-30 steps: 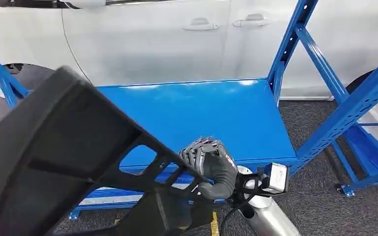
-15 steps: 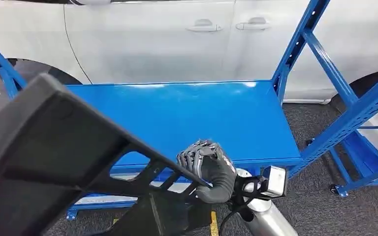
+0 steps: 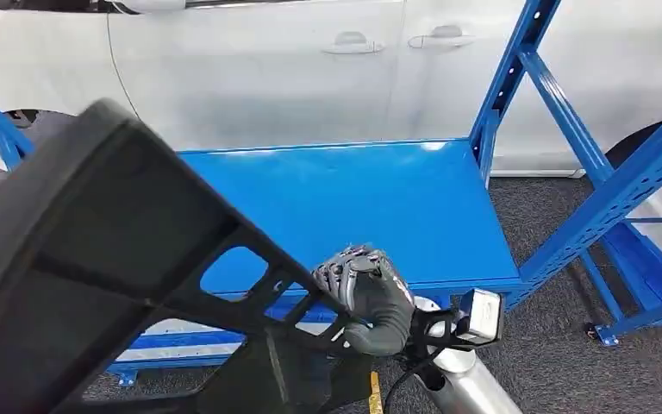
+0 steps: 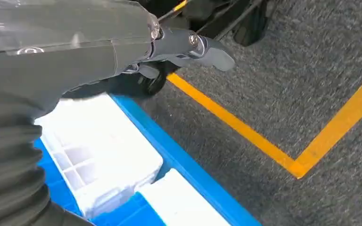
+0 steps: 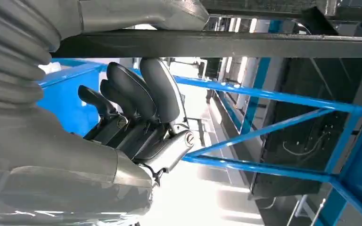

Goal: Take the parts from the cabinet and place them on the table.

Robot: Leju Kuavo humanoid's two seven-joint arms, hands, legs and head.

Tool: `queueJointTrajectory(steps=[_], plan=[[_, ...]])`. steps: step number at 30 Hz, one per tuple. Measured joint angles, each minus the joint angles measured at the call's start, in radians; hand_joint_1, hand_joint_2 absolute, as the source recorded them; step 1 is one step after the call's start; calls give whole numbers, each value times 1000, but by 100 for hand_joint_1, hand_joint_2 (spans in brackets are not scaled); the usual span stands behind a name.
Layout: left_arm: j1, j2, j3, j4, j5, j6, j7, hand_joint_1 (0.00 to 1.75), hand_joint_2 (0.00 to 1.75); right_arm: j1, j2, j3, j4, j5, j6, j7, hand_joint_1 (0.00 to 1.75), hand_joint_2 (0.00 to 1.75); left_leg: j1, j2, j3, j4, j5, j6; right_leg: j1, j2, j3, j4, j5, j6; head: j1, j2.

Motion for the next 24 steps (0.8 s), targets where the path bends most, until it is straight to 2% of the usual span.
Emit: queueJointTrajectory(steps=[1,2,4,5,6,9,10,11,12,14,15,16,17,19,20,21,24], plan=[[1,0,0,0,0,0,0,0,175,2,0,0,0,0,0,0,175,175,1,0,0,-4,18,0,0,0,1,0,-1,1,0,0],[1,1,0,0,0,0,0,0,175,2,0,0,0,0,0,0,175,175,2,0,22,-58,58,1,0,1,3,1,-2,1,0,0],[1,2,0,0,0,0,0,0,175,2,1,0,0,0,0,0,175,175,5,1,113,-247,155,5,-1,3,8,6,-7,8,0,0],[1,2,0,0,0,0,0,0,175,2,1,0,0,0,0,0,175,175,4,0,137,-300,152,9,2,3,6,9,-10,13,0,0],[0,2,0,0,0,0,1,0,175,2,1,0,0,0,0,0,175,175,-2,-1,138,-309,153,17,7,5,1,14,-10,18,0,0],[3,2,8,0,0,11,21,0,175,2,2,0,0,0,6,2,175,175,-5,-2,132,-306,157,32,4,4,1,9,-5,36,0,0],[3,0,13,0,0,16,27,0,175,2,2,0,0,-2,10,3,175,175,2,-1,136,-317,164,44,2,4,-1,13,-11,43,0,0],[2,0,17,0,0,19,30,0,175,1,2,0,0,-2,11,3,175,175,1,-1,137,-318,166,47,-1,3,-9,36,-30,47,0,0],[2,0,18,0,0,21,32,0,175,0,2,-1,0,-2,13,4,175,175,1,0,135,-318,166,54,-1,3,-36,92,-66,50,0,0],[3,0,19,0,0,21,37,0,175,3,2,-2,1,-3,12,6,175,175,-3,3,130,-316,172,57,-1,3,-114,259,-147,56,0,0],[4,0,19,0,0,21,38,0,175,4,2,-2,3,-3,11,7,175,175,-5,2,126,-314,172,58,-1,3,-141,316,-165,57,0,0],[4,0,20,0,0,21,39,0,175,5,2,-3,5,-4,10,8,175,175,-5,2,124,-312,173,58,-1,3,-143,323,-156,57,0,0],[5,0,21,0,0,21,39,0,175,5,2,-4,7,-4,10,9,175,175,-7,2,121,-309,173,58,-1,3,-121,283,-126,54,0,0],[4,-1,21,0,0,20,40,0,175,5,2,-8,7,-6,7,12,175,175,-9,-1,120,-305,173,58,1,3,-29,116,-46,42,0,0],[4,-2,21,0,0,19,41,0,175,3,2,-10,7,-8,3,15,175,175,-8,-1,120,-304,174,56,5,3,17,31,-28,32,0,0],[3,-3,21,0,0,19,42,0,175,2,2,-12,7,-9,-2,19,175,175,-16,-2,115,-299,174,49,11,2,19,20,-27,31,0,0],[2,-4,21,0,0,19,43,0,175,-1,2,-20,7,-13,-5,21,175,175,-12,-1,111,-306,186,32,14,4,9,20,-16,19,0,0]])
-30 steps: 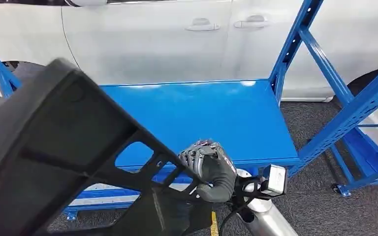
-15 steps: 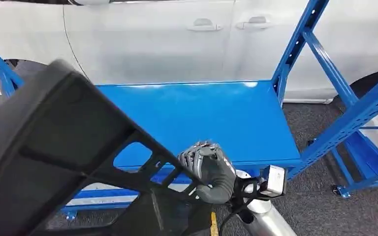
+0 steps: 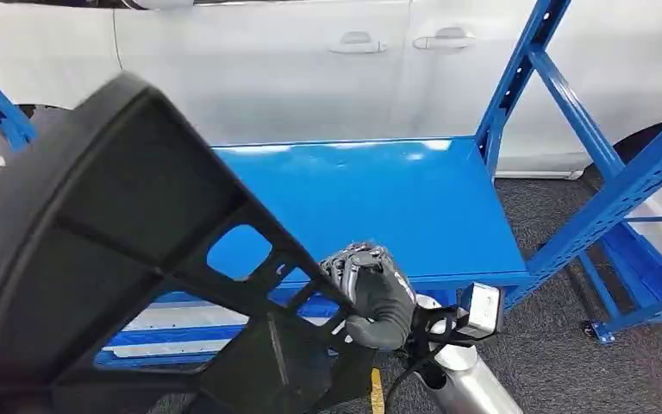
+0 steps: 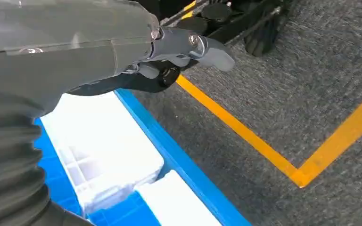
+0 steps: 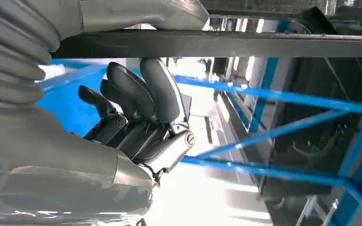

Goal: Take the parts from the cabinet and place them on the table.

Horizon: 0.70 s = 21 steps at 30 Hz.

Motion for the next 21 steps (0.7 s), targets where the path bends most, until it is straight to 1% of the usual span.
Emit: queueJointTrajectory(steps=[1,2,3,4,5,6,7,8,9,10,11,12,13,14,15,16,17,18,19,20,21], plan=[[1,0,0,0,0,0,0,0,175,-2,1,-3,1,0,0,1,175,175,-6,-1,-2,-1,4,-7,-10,-1,-1,-13,12,-7,0,0],[0,1,0,0,0,0,0,0,175,-6,5,-3,2,-1,0,1,175,175,-1,-1,-8,11,-18,-10,-13,-6,-5,-20,22,-11,0,0],[0,1,0,0,0,0,0,0,175,-11,9,-3,4,-3,0,1,175,175,0,1,-27,53,-66,-15,-14,-7,-14,-21,29,-18,0,0],[1,1,0,0,0,0,0,0,175,-13,11,-3,5,-4,1,1,175,175,4,1,-53,127,-121,-19,-13,-8,-24,-20,35,-20,0,0],[0,2,0,0,0,0,0,0,175,-13,11,-4,7,-4,1,1,175,175,6,1,-80,210,-168,-23,-13,-10,-34,-20,42,-20,0,0],[0,2,0,0,0,-1,0,0,175,-13,11,-5,9,-4,1,2,175,175,8,1,-98,275,-198,-27,-12,-12,-44,-19,50,-19,0,0],[1,1,0,0,0,-2,0,0,175,-12,11,-5,12,-4,1,2,175,175,9,1,-97,300,-205,-30,-12,-12,-55,-17,57,-18,0,0],[1,2,0,0,0,-2,0,0,175,-13,11,-5,16,-4,1,2,175,175,12,1,-70,275,-191,-31,-13,-12,-67,-14,65,-15,0,0],[0,2,0,0,0,-3,-1,0,175,-13,11,-5,18,-5,1,2,175,175,15,1,-21,205,-161,-33,-14,-12,-79,-11,72,-12,0,0],[-2,2,0,0,0,-3,-1,0,175,-13,11,-6,18,-6,3,2,175,175,17,1,45,105,-127,-33,-15,-12,-90,-6,79,-8,0,0],[-4,2,0,0,0,-3,-1,0,175,-15,11,-6,18,-6,3,2,175,175,19,1,109,9,-108,-32,-16,-12,-99,0,85,-2,0,0],[-7,2,0,0,0,-3,-1,0,175,-15,11,-6,18,-7,3,0,175,175,13,-2,110,-8,-119,-23,-11,-12,-102,2,92,6,0,0],[-6,2,0,0,0,-3,-1,0,175,-16,11,-7,18,-7,3,0,175,175,10,-4,103,-10,-104,-14,-13,-12,-103,3,97,12,0,0],[-4,2,0,0,0,-3,0,0,175,-18,13,-7,18,-7,3,0,175,175,8,-4,98,-5,-101,-8,-15,-12,-103,-1,106,20,0,0],[-3,2,0,0,0,-3,0,0,175,-17,13,-7,18,-7,3,0,175,175,6,-4,96,-2,-94,0,-14,-12,-102,-6,115,26,0,0],[-3,2,0,0,0,-3,0,0,175,-17,13,-7,18,-7,2,0,175,175,6,-3,89,-7,-82,7,-16,-10,-104,-9,126,34,0,0],[-5,1,0,0,0,-2,0,0,175,-17,13,-8,18,-8,2,0,175,175,11,4,80,-9,-66,17,-23,-6,-112,0,107,38,0,0],[-7,1,0,0,0,-2,0,0,175,-18,13,-8,18,-7,2,0,175,175,10,4,69,-9,-56,25,-23,-6,-130,31,51,41,0,0],[-7,1,0,0,0,-2,0,0,175,-18,13,-8,18,-7,1,0,175,175,10,5,57,-9,-45,28,-24,-6,-150,91,-15,43,0,0],[-6,1,0,0,0,-2,1,0,175,-18,13,-9,18,-7,-1,0,175,175,8,5,41,-8,-33,29,-23,-6,-174,179,-76,48,0,0],[-6,1,0,0,0,-2,1,0,175,-18,13,-10,18,-7,-1,0,175,175,6,6,25,-6,-21,30,-23,-6,-191,258,-111,50,0,0]])
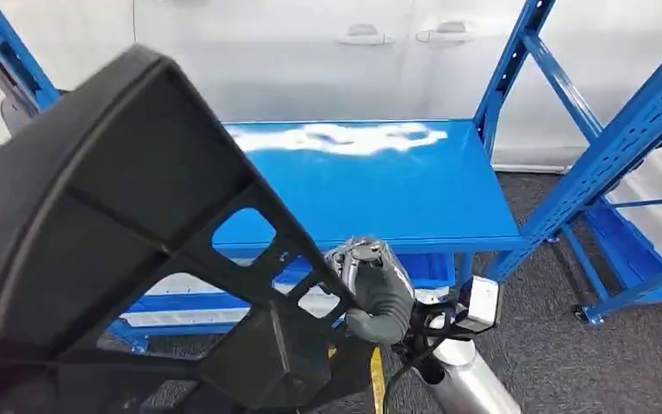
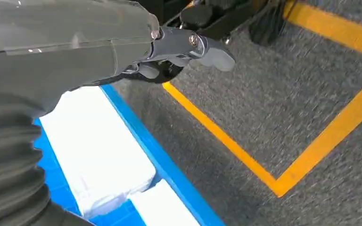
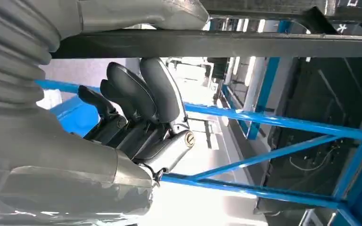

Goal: Take the parts from the cabinet and place them on the table.

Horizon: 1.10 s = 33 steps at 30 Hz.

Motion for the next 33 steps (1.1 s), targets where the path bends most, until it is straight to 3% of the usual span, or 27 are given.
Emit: queueJointTrajectory(steps=[1,2,3,4,5,6,7,10,11,12,13,15,16,17,19,20,21,22,23,24,26,27,28,30,31,32,33], plan=[[0,0,0,0,0,0,0,0,175,0,0,0,0,0,0,0,175,175,-2,0,-16,2,10,0,0,0,-3,48,-5,0,0,0],[0,0,0,0,0,0,0,0,175,1,0,0,0,0,0,0,175,175,-4,0,-33,4,20,-1,0,0,15,54,17,-2,0,0],[0,0,0,0,0,0,0,0,175,0,0,0,0,0,0,0,175,175,-5,0,-49,7,29,-2,1,0,56,17,49,-6,0,0],[0,0,0,0,0,0,0,0,175,-1,0,0,0,0,0,0,175,175,-7,0,-62,10,38,-3,2,0,113,-51,77,-12,0,0],[0,0,0,0,0,0,0,0,175,-3,0,-1,0,0,0,0,175,175,-7,-2,-72,12,47,-5,6,1,189,-146,85,-22,0,0],[0,-1,0,0,0,0,1,0,175,-7,1,-1,-1,0,0,0,175,175,-9,-2,-77,13,54,-10,13,1,258,-239,48,-33,0,0],[0,-2,0,0,0,0,1,0,175,-10,2,-1,-2,0,0,0,175,175,-10,-3,-78,13,61,-16,16,0,278,-278,42,-32,0,0],[0,-2,0,0,0,0,2,0,175,-11,3,-3,-1,0,0,0,175,175,-2,-2,-76,-3,89,-35,26,1,264,-279,66,-48,0,0],[2,-1,0,0,0,0,2,0,175,-11,3,-3,0,0,0,1,175,175,-4,-2,-82,3,82,-42,11,-5,257,-295,86,-59,0,0],[2,-1,0,0,0,0,1,0,175,-12,3,-3,0,0,0,1,175,175,-2,-3,-93,25,35,-47,14,-7,246,-297,100,-64,0,0],[2,-1,0,0,0,0,0,0,175,-13,6,-3,0,0,0,1,175,175,1,-3,-111,79,-33,-50,14,-7,230,-297,112,-72,0,0],[1,0,0,0,0,0,0,0,175,-12,9,-3,0,0,0,1,175,175,3,-3,-138,218,-137,-57,15,-8,199,-295,136,-71,0,0],[0,0,0,0,0,0,0,0,175,-12,9,-3,0,0,0,1,175,175,3,-3,-144,277,-153,-60,16,-9,180,-293,148,-71,0,0],[0,0,0,0,0,-1,0,0,175,-12,9,-3,0,0,0,1,175,175,3,-3,-135,307,-131,-62,16,-9,158,-288,163,-68,0,0],[0,2,0,0,0,-1,0,0,175,-15,11,-3,0,-1,2,5,175,175,5,-3,-62,247,-46,-63,15,-10,117,-279,186,-64,0,0],[-1,2,0,0,0,-1,0,0,175,-18,11,-3,0,-2,3,8,175,175,6,-3,-4,178,-30,-63,15,-10,99,-273,197,-61,0,0],[-4,2,0,0,0,-1,0,0,175,-23,13,-3,0,-5,4,11,175,175,6,-3,63,90,-55,-59,15,-9,88,-264,206,-56,0,0],[-7,2,0,0,0,0,0,0,175,-29,15,-3,0,-7,5,15,175,175,0,-4,122,-10,-98,-53,19,-8,78,-257,213,-49,0,0],[-5,2,0,0,0,2,0,0,175,-32,18,-3,0,-10,5,18,175,175,-1,-6,114,-9,-103,-41,19,-9,80,-260,225,-43,0,0],[-4,2,0,0,0,3,-1,0,175,-36,21,-3,0,-12,5,19,175,175,-2,-6,110,-11,-97,-37,18,-11,79,-263,235,-39,0,0],[3,1,0,0,0,5,-3,0,175,-37,22,-3,1,-16,5,19,175,175,1,-4,96,-15,-72,-19,19,-7,77,-270,255,-24,0,0],[3,1,1,0,0,5,-3,0,175,-36,22,-3,1,-18,4,19,175,175,1,3,85,-15,-59,-13,11,0,65,-254,217,-20,0,0],[3,2,1,0,0,5,-3,0,175,-36,22,-3,1,-18,3,19,175,175,1,3,68,-15,-47,-4,10,0,51,-207,146,-16,0,0],[3,2,1,0,0,5,-3,0,175,-35,21,-3,1,-19,0,19,175,175,-1,5,36,-13,-19,0,9,0,15,-53,21,-7,0,0],[3,2,1,0,0,5,-3,0,175,-35,21,-3,1,-19,0,19,175,175,-1,6,16,-12,-5,-1,9,0,6,16,-1,-4,0,0],[3,2,1,0,0,4,-3,0,175,-35,21,-3,2,-19,0,19,175,175,-2,6,-1,-10,8,-3,8,0,11,53,15,-2,0,0],[3,2,1,0,0,4,-3,0,175,-35,21,-3,4,-19,0,19,175,175,-2,6,-19,-8,20,-4,8,0,30,54,50,-3,0,0]])
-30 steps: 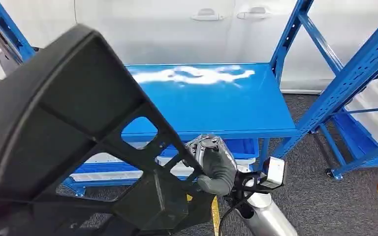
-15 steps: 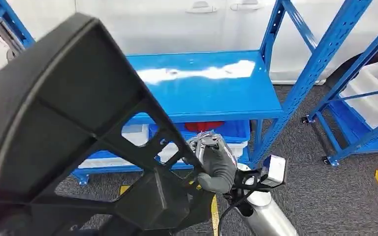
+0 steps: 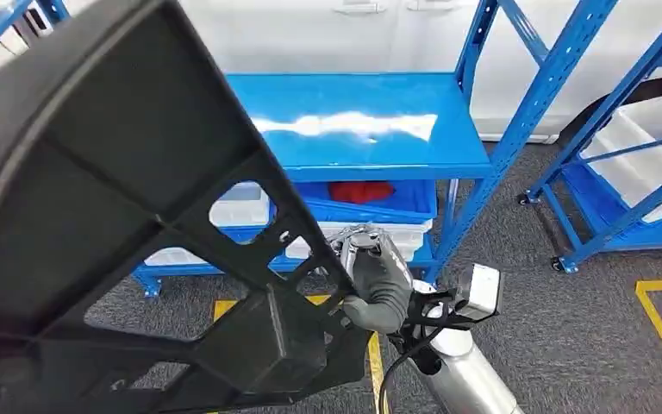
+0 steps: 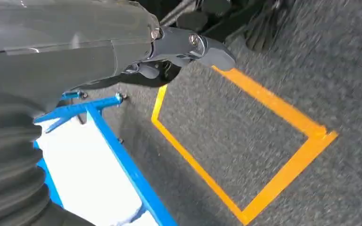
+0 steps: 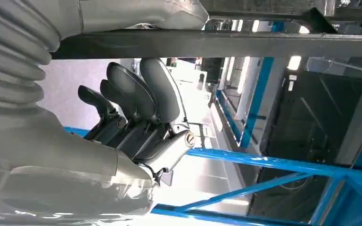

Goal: Take the parts from the cabinet and place them on the table.

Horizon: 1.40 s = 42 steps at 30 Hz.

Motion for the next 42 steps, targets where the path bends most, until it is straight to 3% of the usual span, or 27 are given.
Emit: queueJointTrajectory(steps=[2,3,4,5,8,9,10,12,13,14,15,17,18,20,23,24,27,28,29,31,32,33,35,38,39,40,42], plan=[[0,0,0,0,0,0,0,0,175,0,0,0,2,0,0,0,175,175,0,0,-33,5,22,-5,1,0,100,-108,63,-8,0,0],[-1,0,0,0,0,0,0,0,175,-1,0,0,2,0,0,0,175,175,-1,-1,-42,7,32,-8,2,1,180,-209,54,-17,0,0],[-1,0,0,0,0,0,1,0,175,-3,0,0,1,0,0,0,175,175,-5,-2,-48,8,39,-13,6,1,243,-299,7,-26,0,0],[-1,-1,0,0,0,0,1,0,175,-4,0,0,1,0,0,-1,175,175,-5,-2,-49,8,47,-19,9,1,264,-348,-8,-30,0,0],[2,0,1,0,0,0,1,0,175,-5,0,0,2,-2,0,-1,175,175,-4,-3,-57,-2,79,-38,10,0,245,-351,24,-49,0,0],[1,0,1,0,0,0,1,0,175,-5,0,0,3,-2,0,-1,175,175,3,-4,-64,7,56,-41,6,-7,235,-353,39,-57,0,0],[1,0,1,0,0,0,1,0,175,-5,1,0,3,-2,0,0,175,175,3,-5,-82,44,-4,-46,7,-7,220,-353,50,-65,0,0],[2,0,2,0,0,0,1,0,175,-5,3,0,3,-3,-1,0,175,175,5,-5,-122,189,-125,-53,8,-7,188,-350,74,-70,0,0],[2,0,2,0,0,0,1,0,175,-5,5,0,3,-3,-3,0,175,175,5,-5,-134,253,-156,-56,9,-7,172,-348,85,-70,0,0],[1,0,2,0,0,0,2,0,175,-5,7,0,2,-3,-6,2,175,175,5,-5,-138,313,-160,-58,9,-8,149,-344,99,-68,0,0],[1,0,2,0,0,-1,2,0,175,-5,10,-1,2,-3,-10,6,175,175,5,-5,-120,321,-129,-59,9,-8,128,-338,111,-66,0,0],[-2,0,2,0,0,-4,4,0,175,-6,13,-5,2,-6,-16,17,175,175,8,-5,-34,233,-49,-60,7,-8,89,-326,132,-60,0,0],[-6,0,2,0,0,-5,5,0,175,-9,17,-10,1,-7,-17,19,175,175,9,-5,33,148,-42,-58,7,-8,71,-318,142,-56,0,0],[-15,0,2,0,0,-5,6,0,175,-15,23,-21,-5,-10,-18,22,175,175,2,-11,121,-3,-116,-45,11,-8,54,-303,157,-43,0,0],[-15,-2,2,0,0,-5,9,0,175,-26,24,-32,-6,-13,-18,23,175,175,-1,-11,101,8,-95,-24,11,-8,55,-316,188,-24,0,0],[-16,-5,2,0,0,-5,10,0,175,-25,23,-40,-5,-13,-18,23,175,175,6,-4,91,3,-79,-16,6,-5,49,-310,182,-18,0,0],[-20,-5,2,0,0,-10,14,0,175,-24,23,-57,-4,-13,-18,16,175,175,2,-1,49,4,-41,-1,2,-1,3,-153,-7,-4,0,0],[-20,-5,2,0,0,-11,16,0,175,-21,23,-62,-4,-13,-16,14,175,175,1,-1,31,5,-30,-1,2,-1,-14,-74,-44,-1,0,0],[-19,-5,2,0,0,-11,16,0,175,-15,23,-68,-4,-13,-11,10,175,175,0,-1,14,5,-20,-2,2,-1,-21,-15,-47,0,0,0],[-15,-5,2,0,0,-7,14,0,175,-4,23,-72,-3,-13,0,5,175,175,-3,0,-15,6,1,-4,2,0,12,-10,34,-5,0,0],[-14,-5,2,0,0,-4,13,0,175,-2,23,-74,-3,-13,3,4,175,175,-5,0,-27,6,10,-5,2,0,58,-65,70,-11,0,0],[-13,-6,2,0,0,-3,13,0,175,-2,23,-76,-4,-13,3,3,175,175,-6,0,-34,6,18,-7,6,0,125,-155,77,-20,0,0],[-13,-8,2,0,0,-3,13,0,175,-3,24,-77,-5,-13,4,-1,175,175,-9,-1,-40,8,30,-15,14,-2,238,-327,11,-39,0,0],[-11,-8,2,0,0,-2,10,0,175,-2,23,-80,-5,-12,6,-1,175,175,-2,3,-41,0,49,-33,22,0,233,-342,16,-52,0,0],[-10,-8,2,0,0,-2,7,0,175,-2,24,-81,-5,-11,6,0,175,175,-8,4,-46,2,48,-39,9,1,238,-360,33,-59,0,0],[-10,-7,2,0,0,-2,6,0,175,-3,25,-82,-5,-10,6,2,175,175,-4,1,-55,22,23,-45,10,2,235,-364,40,-62,0,0],[-5,-6,2,0,0,-2,1,0,175,-1,31,-82,-6,-10,11,8,175,175,1,-1,-103,155,-70,-53,10,5,223,-363,49,-70,0,0]])
